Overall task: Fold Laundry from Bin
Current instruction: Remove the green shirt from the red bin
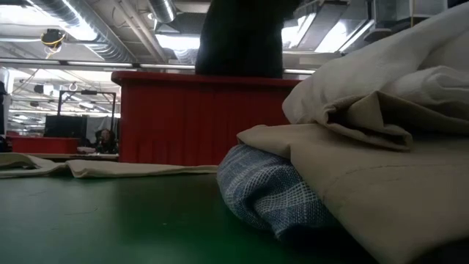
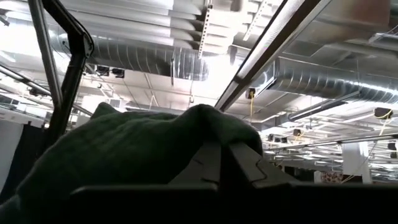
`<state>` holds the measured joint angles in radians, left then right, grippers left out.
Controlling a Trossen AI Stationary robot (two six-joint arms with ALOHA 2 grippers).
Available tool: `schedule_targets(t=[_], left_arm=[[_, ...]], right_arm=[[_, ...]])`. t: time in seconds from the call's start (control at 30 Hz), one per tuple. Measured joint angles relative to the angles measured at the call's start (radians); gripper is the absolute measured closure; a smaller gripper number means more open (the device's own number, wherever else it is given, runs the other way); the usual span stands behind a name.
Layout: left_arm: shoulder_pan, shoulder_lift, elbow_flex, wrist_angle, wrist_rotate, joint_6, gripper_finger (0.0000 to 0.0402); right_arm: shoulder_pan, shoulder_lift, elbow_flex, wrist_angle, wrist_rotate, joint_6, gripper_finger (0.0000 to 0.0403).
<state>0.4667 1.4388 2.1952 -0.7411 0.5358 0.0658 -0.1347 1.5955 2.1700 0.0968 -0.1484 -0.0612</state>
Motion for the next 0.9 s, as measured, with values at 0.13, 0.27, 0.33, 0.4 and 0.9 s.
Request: schedule_targets(t=[0.13, 0.27, 0.33, 0.4, 0.9], left_arm=[[-0.002, 0.058, 0.0, -0.123, 0.002, 0.0, 0.0274], [-0.011, 0.116, 0.0, -0.227, 0.005, -0.001, 0.027], [-0.024, 0.148, 0.0, -0.257, 0.005, -0.001, 0.027], [-0.044, 0.182, 0.0, -0.274, 0.006, -0.002, 0.027], [-0.148, 0.263, -0.001, -0.281, 0.009, -0.004, 0.0269]], right_arm=[[-0.012, 0.0, 0.004, -0.004, 0.0, 0.0, 0.0399], [-0.011, 0.0, 0.005, -0.02, 0.0, -0.027, 0.0398], [-0.01, 0.0, 0.005, -0.032, -0.001, -0.053, 0.0398], [-0.01, 0.0, 0.005, -0.045, -0.001, -0.056, 0.0398], [-0.01, 0.0, 0.005, -0.096, -0.001, -0.059, 0.0398]])
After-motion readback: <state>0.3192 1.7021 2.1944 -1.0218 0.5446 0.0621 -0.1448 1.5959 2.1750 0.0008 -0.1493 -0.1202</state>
